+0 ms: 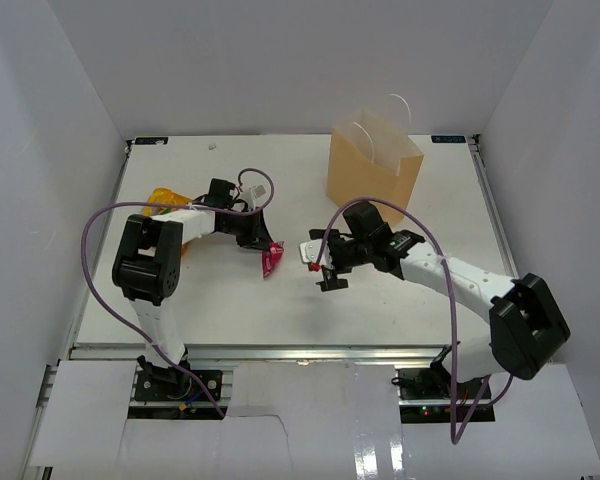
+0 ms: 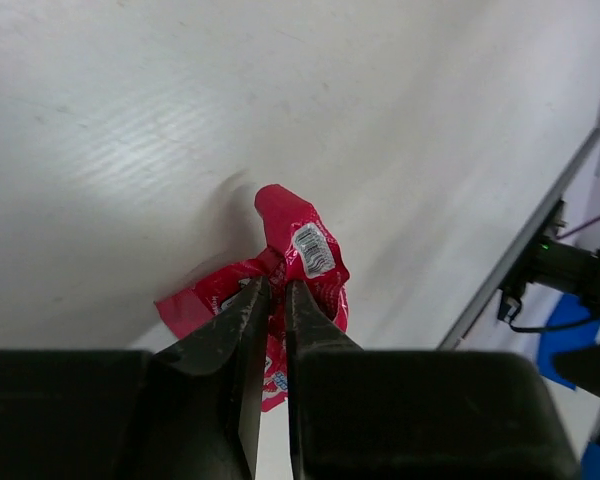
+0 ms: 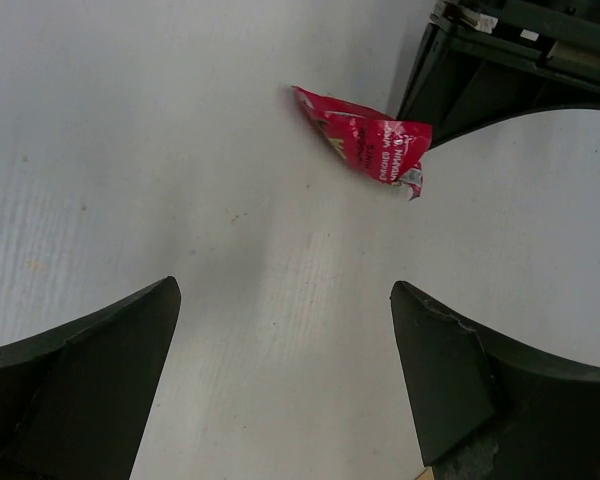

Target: Place the snacks into the paper bag

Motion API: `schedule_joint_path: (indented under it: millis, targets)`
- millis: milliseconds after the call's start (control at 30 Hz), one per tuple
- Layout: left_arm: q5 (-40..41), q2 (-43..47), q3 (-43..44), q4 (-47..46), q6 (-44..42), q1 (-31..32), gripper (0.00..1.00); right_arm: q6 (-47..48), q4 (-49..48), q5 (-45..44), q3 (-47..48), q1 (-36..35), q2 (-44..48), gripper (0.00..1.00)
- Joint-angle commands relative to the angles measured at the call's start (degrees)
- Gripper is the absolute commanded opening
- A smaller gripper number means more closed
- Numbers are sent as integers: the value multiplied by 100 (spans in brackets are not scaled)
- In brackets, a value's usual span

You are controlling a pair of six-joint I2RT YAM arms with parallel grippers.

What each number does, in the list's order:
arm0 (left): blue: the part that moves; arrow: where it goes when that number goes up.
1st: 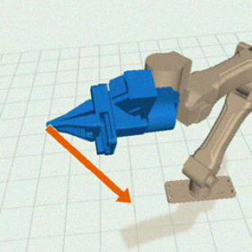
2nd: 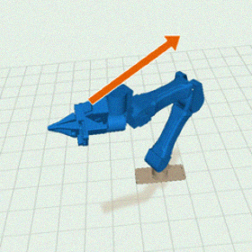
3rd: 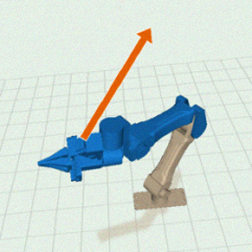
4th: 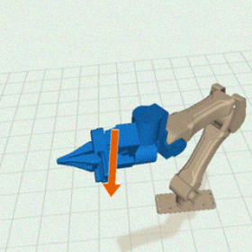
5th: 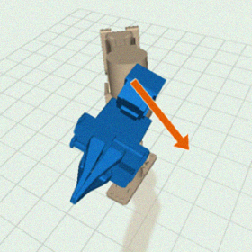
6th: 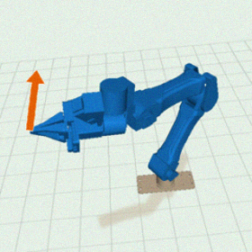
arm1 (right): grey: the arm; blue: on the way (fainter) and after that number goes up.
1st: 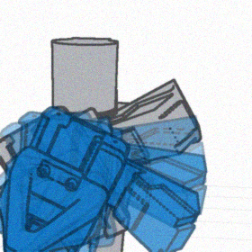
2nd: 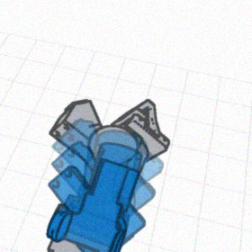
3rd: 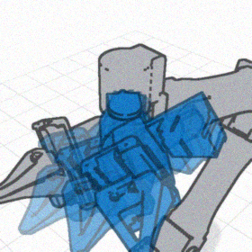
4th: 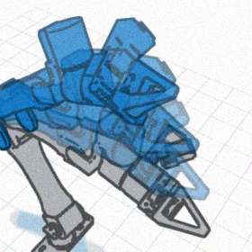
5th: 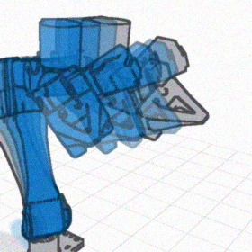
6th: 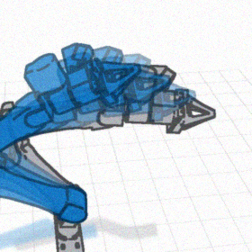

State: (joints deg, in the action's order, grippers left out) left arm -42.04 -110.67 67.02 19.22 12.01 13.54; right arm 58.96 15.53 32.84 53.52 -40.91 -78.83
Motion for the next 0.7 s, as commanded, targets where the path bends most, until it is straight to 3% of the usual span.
schedule_joint_path:
  millis: [0, 300, 667]
  targets:
    - [-980, 581, -146, -375, 222, 26, 10, -67, -1077, -629, 334, -137, -403, 91]
    - [-1816, 731, -374, -674, 521, 26, 10, -781, -1764, -445, 843, -216, -1354, 93]
    - [-2256, 766, -366, -867, 785, 43, 12, 282, -938, 267, 1706, -365, -2172, 97]
